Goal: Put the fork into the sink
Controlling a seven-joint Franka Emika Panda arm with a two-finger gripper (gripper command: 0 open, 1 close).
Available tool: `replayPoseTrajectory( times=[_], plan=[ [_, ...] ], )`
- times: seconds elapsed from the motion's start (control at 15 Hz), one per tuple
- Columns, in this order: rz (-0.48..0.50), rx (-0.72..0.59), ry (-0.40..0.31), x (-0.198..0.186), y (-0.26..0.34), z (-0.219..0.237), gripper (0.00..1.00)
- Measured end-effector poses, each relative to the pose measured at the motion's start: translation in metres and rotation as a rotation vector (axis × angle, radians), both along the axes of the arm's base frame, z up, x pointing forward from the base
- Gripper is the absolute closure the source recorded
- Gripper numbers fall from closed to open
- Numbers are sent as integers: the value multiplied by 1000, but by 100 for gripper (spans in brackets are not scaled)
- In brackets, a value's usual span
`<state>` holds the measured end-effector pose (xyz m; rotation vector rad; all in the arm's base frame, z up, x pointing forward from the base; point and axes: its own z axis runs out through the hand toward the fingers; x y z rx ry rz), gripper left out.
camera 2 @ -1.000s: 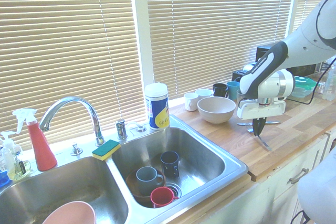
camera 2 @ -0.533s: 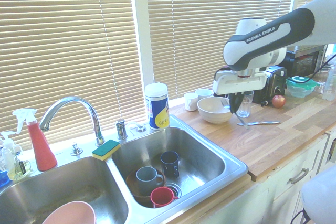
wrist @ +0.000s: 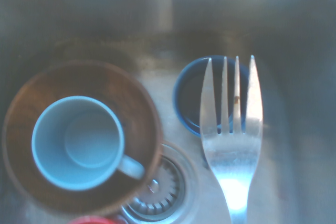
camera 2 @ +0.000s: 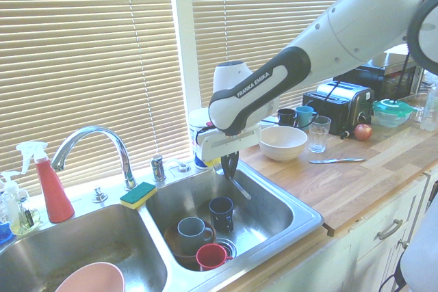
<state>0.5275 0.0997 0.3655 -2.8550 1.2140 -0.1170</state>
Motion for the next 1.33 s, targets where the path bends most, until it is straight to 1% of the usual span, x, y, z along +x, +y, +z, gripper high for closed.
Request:
replayPoseTrajectory(
  times=[0.27,0.47,0.8,0.87,1.33],
  plan=[
    [32,24,29,13,18,-62,100],
    [33,31,37,26,24,-97,100],
    [13,44,72,33,31,-150,100],
    [6,42,78,35,29,-157,0],
    [-12,48,96,51,29,-175,0]
  ],
)
